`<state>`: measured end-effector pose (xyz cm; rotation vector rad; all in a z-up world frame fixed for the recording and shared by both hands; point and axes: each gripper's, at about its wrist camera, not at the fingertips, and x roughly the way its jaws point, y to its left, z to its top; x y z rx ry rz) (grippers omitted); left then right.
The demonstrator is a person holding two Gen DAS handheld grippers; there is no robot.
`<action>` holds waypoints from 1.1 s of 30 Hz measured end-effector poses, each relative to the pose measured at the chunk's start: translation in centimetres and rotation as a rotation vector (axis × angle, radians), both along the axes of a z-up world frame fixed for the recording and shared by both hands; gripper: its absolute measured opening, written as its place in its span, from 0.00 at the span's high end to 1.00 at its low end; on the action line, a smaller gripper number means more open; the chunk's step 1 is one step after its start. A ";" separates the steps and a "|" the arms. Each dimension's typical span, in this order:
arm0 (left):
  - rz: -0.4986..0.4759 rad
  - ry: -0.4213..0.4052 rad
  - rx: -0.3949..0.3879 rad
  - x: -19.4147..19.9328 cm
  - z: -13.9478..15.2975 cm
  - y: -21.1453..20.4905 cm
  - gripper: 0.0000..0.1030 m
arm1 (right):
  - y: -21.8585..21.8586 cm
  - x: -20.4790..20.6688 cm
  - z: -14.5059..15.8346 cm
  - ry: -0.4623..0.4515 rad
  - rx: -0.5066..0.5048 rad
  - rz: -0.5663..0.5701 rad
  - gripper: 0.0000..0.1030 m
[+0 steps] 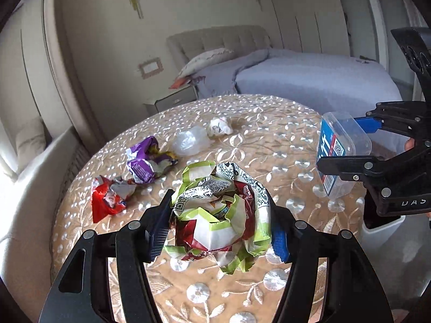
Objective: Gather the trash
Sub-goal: 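Carry the wrapper and plastic box over the white bin and open both tools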
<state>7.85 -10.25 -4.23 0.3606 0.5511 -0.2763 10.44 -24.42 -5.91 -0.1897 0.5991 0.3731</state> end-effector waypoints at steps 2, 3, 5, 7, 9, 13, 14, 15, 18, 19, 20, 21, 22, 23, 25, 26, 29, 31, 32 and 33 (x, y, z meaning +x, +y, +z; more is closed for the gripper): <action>-0.059 -0.001 0.004 -0.4 0.1 -2.3 0.40 | -2.4 -0.9 -0.1 0.000 0.005 -0.044 0.41; -0.092 -0.002 0.006 -0.6 0.1 -3.6 0.40 | -3.6 -1.4 -0.2 -0.001 0.005 -0.066 0.41; -0.164 -0.002 0.003 -1.0 0.1 -6.2 0.40 | -6.2 -2.4 -0.5 0.002 0.005 -0.115 0.41; -0.238 0.008 0.008 -1.4 -0.2 -8.9 0.40 | -8.8 -3.4 -0.9 0.006 0.004 -0.163 0.41; -0.322 0.017 0.012 -1.7 -0.8 -11.6 0.40 | -11.4 -4.3 -1.5 0.015 0.004 -0.210 0.41; -0.492 0.068 0.025 -1.9 -2.9 -16.9 0.40 | -16.4 -6.2 -3.2 0.037 0.007 -0.273 0.41; -0.538 0.077 0.026 -2.0 -3.4 -18.3 0.40 | -17.7 -6.6 -3.7 0.046 0.012 -0.284 0.41; -0.568 0.097 0.035 -2.0 -4.1 -19.5 0.40 | -18.9 -6.9 -4.2 0.058 0.019 -0.295 0.41; -0.664 0.156 0.039 -1.8 -6.3 -23.0 0.40 | -22.1 -7.5 -5.8 0.093 0.039 -0.316 0.41; -0.692 0.170 0.048 -1.8 -7.1 -24.2 0.40 | -23.1 -7.5 -6.4 0.104 0.043 -0.319 0.41; -0.723 0.176 0.061 -1.8 -7.8 -25.2 0.40 | -24.0 -7.6 -7.0 0.115 0.047 -0.316 0.41; -0.758 0.181 0.072 -1.9 -8.6 -26.3 0.40 | -24.9 -7.6 -7.6 0.128 0.059 -0.308 0.41; -0.798 0.185 0.081 -2.0 -9.4 -27.3 0.40 | -25.8 -7.6 -8.3 0.150 0.075 -0.285 0.41; -0.837 0.189 0.092 -2.0 -10.2 -28.3 0.40 | -26.5 -7.5 -9.0 0.160 0.079 -0.275 0.41; -0.900 0.197 0.113 -1.9 -11.9 -30.1 0.40 | -28.1 -7.1 -10.5 0.182 0.072 -0.269 0.41; -0.921 0.210 0.121 -1.6 -12.8 -31.0 0.40 | -28.7 -6.8 -11.3 0.191 0.067 -0.267 0.41; -0.976 0.259 0.110 -0.3 -15.2 -33.0 0.40 | -30.3 -6.0 -13.7 0.229 0.057 -0.262 0.41; -1.009 0.293 0.103 0.5 -16.6 -34.0 0.40 | -31.2 -5.5 -15.2 0.263 0.053 -0.243 0.41; -1.026 0.298 0.106 0.7 -17.2 -34.5 0.38 | -31.5 -5.3 -15.9 0.278 0.042 -0.227 0.40; -1.039 0.306 0.111 0.8 -17.7 -35.0 0.35 | -31.8 -5.2 -16.5 0.289 0.030 -0.207 0.37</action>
